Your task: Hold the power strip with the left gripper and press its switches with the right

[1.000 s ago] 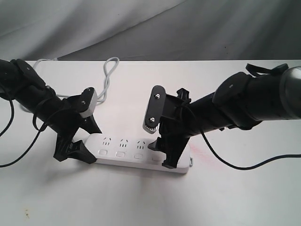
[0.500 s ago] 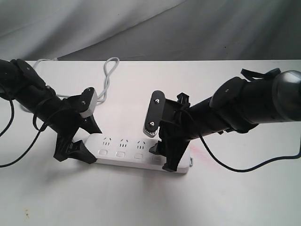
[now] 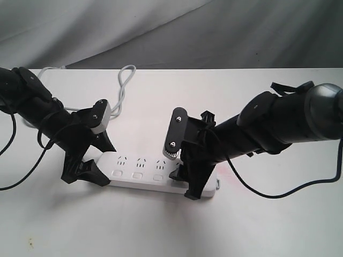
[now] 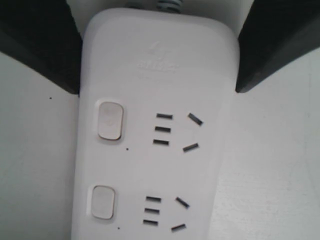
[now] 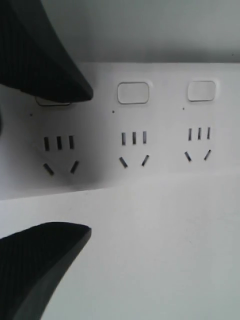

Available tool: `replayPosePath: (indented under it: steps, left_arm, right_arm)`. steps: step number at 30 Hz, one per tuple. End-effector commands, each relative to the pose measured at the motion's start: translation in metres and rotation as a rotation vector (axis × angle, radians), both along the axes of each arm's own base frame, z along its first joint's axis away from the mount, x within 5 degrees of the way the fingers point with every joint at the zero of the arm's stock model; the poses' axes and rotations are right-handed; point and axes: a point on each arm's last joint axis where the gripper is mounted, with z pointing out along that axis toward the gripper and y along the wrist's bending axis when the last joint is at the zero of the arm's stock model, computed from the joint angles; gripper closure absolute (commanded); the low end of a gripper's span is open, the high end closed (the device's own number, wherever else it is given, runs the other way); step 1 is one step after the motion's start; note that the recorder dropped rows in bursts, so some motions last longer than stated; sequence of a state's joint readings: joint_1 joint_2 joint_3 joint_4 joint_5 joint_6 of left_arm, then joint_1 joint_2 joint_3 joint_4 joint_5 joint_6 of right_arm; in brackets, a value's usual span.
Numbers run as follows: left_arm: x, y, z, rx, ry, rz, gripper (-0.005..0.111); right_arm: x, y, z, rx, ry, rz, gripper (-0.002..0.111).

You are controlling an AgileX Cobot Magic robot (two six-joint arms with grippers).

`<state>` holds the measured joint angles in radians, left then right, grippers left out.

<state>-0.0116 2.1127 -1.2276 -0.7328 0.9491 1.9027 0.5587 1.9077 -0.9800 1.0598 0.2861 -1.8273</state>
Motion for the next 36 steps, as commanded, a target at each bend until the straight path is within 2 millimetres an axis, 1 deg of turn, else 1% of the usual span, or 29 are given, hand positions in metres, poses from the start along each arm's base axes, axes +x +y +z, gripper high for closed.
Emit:
replayPosePath:
  steps: [1, 8, 13, 19, 21, 24, 27, 29, 32, 34, 35, 36]
  left_arm:
    - [-0.002, -0.001, -0.002, 0.001, 0.022, -0.013, 0.043]
    - [-0.002, -0.001, -0.002, 0.001, 0.022, -0.013, 0.043]
    - [-0.002, -0.001, -0.002, 0.001, 0.024, -0.01, 0.043]
    - [-0.002, -0.001, -0.002, 0.001, 0.023, -0.012, 0.043]
    - [-0.002, -0.001, -0.002, 0.001, 0.023, -0.012, 0.043]
    - [-0.002, -0.001, -0.002, 0.001, 0.023, -0.012, 0.043]
    - [-0.002, -0.001, -0.002, 0.001, 0.023, -0.012, 0.043]
    - [-0.002, -0.001, -0.002, 0.001, 0.024, -0.01, 0.043]
    - [-0.002, -0.001, -0.002, 0.001, 0.024, -0.01, 0.043]
    - [-0.002, -0.001, -0.002, 0.001, 0.024, -0.01, 0.043]
    - [-0.002, -0.001, -0.002, 0.001, 0.024, -0.01, 0.043]
    - [-0.002, -0.001, -0.002, 0.001, 0.024, -0.01, 0.043]
  right_arm:
    - [-0.002, -0.001, -0.008, -0.01, 0.033, 0.006, 0.045]
    - [-0.002, -0.001, -0.008, -0.009, 0.035, 0.008, 0.045]
    - [0.004, -0.011, -0.009, -0.007, 0.042, -0.018, 0.045]
    - [0.003, -0.01, -0.009, -0.003, 0.05, -0.013, 0.045]
    - [0.0, -0.013, -0.012, -0.012, 0.065, -0.013, 0.045]
    - [-0.008, -0.019, -0.027, -0.046, 0.099, -0.022, 0.045]
    - [-0.009, -0.019, -0.035, -0.06, 0.121, -0.022, 0.045]
    - [-0.009, -0.019, -0.035, -0.056, 0.124, -0.028, 0.045]
    - [-0.007, -0.018, -0.022, -0.035, 0.086, -0.035, 0.045]
    - [-0.006, -0.018, 0.004, 0.003, 0.02, -0.035, 0.045]
    - [-0.007, -0.018, 0.011, 0.014, 0.002, -0.035, 0.045]
    - [-0.007, -0.019, 0.024, 0.031, -0.031, -0.034, 0.045]
